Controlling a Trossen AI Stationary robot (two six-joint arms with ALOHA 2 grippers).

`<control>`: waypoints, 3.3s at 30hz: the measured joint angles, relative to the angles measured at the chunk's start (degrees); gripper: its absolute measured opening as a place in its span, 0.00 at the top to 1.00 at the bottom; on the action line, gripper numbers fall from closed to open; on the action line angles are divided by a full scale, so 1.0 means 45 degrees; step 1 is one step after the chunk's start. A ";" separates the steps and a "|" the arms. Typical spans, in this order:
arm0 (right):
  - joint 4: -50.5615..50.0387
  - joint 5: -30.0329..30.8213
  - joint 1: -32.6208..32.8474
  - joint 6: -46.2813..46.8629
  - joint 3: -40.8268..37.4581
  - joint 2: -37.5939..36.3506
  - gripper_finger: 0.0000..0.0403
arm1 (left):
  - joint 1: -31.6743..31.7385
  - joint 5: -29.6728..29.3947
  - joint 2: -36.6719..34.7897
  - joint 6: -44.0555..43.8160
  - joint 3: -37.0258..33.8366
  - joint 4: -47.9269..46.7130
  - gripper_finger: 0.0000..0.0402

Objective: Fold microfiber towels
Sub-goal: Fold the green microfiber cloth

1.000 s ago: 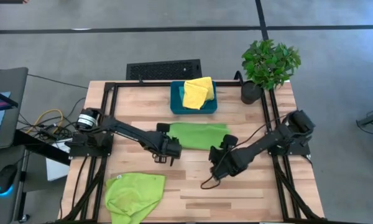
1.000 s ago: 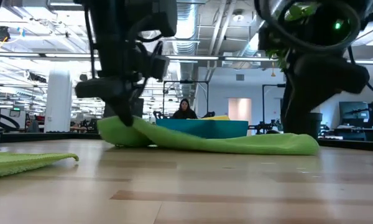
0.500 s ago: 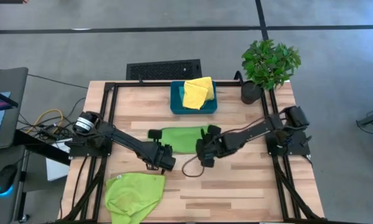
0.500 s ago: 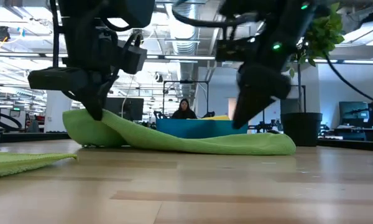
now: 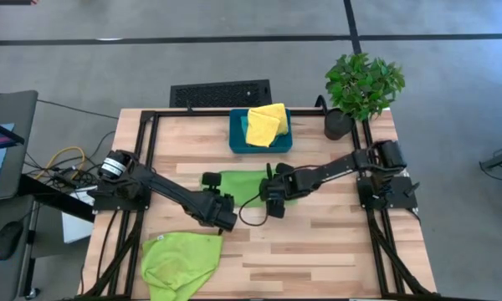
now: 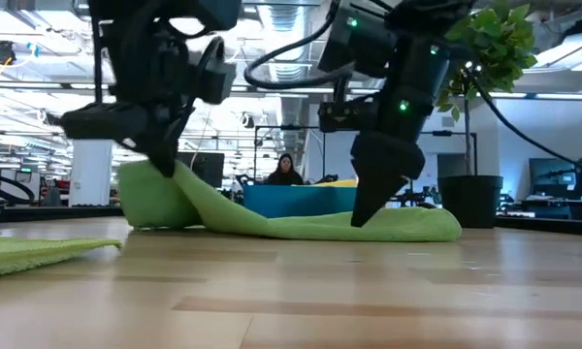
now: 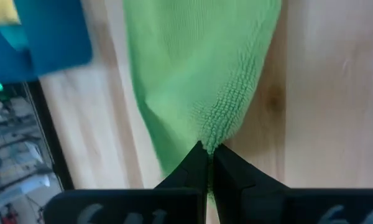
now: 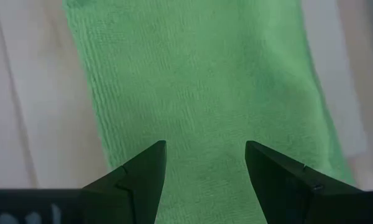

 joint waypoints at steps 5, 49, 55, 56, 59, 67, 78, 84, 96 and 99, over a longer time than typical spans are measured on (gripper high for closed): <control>0.0510 -0.0452 -0.0265 0.0015 -0.0435 -0.0015 0.39 | 0.0257 -0.0512 -0.0002 0.1273 0.0826 0.0710 1.00; -0.2808 0.1325 0.3410 0.2795 -0.0811 -0.5747 0.39 | 0.2793 0.2559 0.0924 1.1498 0.0943 1.1669 1.00; -0.2800 0.1470 0.4309 0.3213 -0.0811 -0.5955 0.39 | 0.2976 0.2265 0.1835 1.2294 0.0925 1.3408 1.00; -0.2852 0.1577 0.4433 0.3220 -0.0811 -0.5953 0.39 | 0.2988 0.2332 0.1990 1.2380 0.0946 1.3841 1.00; -0.2876 0.1663 0.4667 0.3258 -0.0811 -0.5950 0.39 | 0.3022 0.2425 0.2377 1.2653 0.0950 1.4593 1.00; -0.3015 0.1657 0.4808 0.3599 -0.0806 -0.5916 0.39 | 0.3048 0.2829 0.2973 1.2702 0.1238 1.4859 1.00; -0.3100 0.1660 0.4798 0.3798 -0.0811 -0.5911 0.39 | 0.3311 0.3783 0.3233 1.2319 0.1248 1.5047 0.82; -0.3206 0.1660 0.4798 0.3842 -0.0811 -0.5911 0.39 | 0.3358 0.3460 0.3284 1.1225 0.1243 1.5296 0.70; -0.3417 0.1660 0.4767 0.3891 -0.0811 -0.5911 0.39 | 0.2686 0.1902 0.2153 0.9682 0.1684 1.3816 0.66; -0.3478 0.1663 0.4572 0.3886 -0.0811 -0.5884 0.39 | 0.2564 0.1916 0.1610 0.8865 0.1703 1.2502 0.66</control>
